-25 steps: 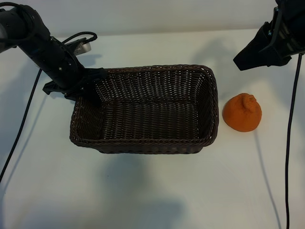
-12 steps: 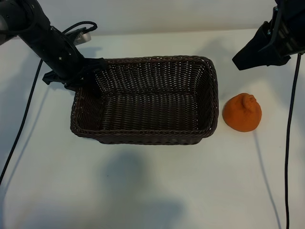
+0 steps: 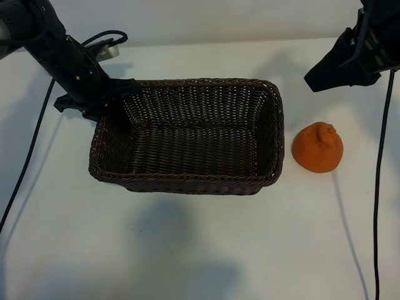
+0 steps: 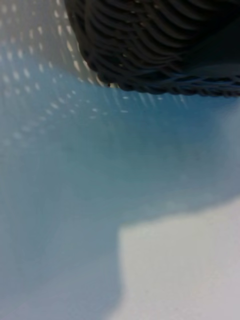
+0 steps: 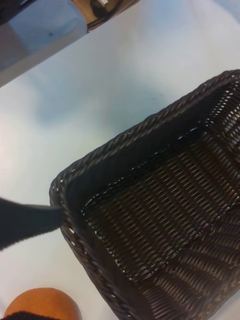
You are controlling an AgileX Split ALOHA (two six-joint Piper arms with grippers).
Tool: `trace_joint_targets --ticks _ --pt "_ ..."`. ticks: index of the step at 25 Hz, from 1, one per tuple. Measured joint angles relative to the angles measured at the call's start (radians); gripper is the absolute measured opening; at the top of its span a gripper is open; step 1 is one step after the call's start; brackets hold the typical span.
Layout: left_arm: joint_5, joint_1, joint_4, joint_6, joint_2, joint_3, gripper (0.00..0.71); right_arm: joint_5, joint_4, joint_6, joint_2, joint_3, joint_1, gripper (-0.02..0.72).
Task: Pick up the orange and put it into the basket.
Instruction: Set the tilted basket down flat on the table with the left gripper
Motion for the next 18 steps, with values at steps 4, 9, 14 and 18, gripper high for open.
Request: trace_joint_targets --ticks 4,9,14,18 --pt "0.001 0.000 0.000 0.000 0.003 0.000 0.168 0.000 0.001 0.000 0.000 0.000 0.000 0.433" --pt "0.004 0.000 -0.001 0.000 0.024 -0.001 0.168 0.000 0.001 -0.001 0.000 0.000 0.000 0.433" --pt "0.006 0.000 -0.001 0.000 0.024 -0.001 0.168 0.000 0.001 -0.001 0.000 0.000 0.000 0.433" --pt "0.006 0.000 -0.001 0.002 0.024 -0.001 0.168 0.000 0.002 -0.001 0.000 0.000 0.000 0.433"
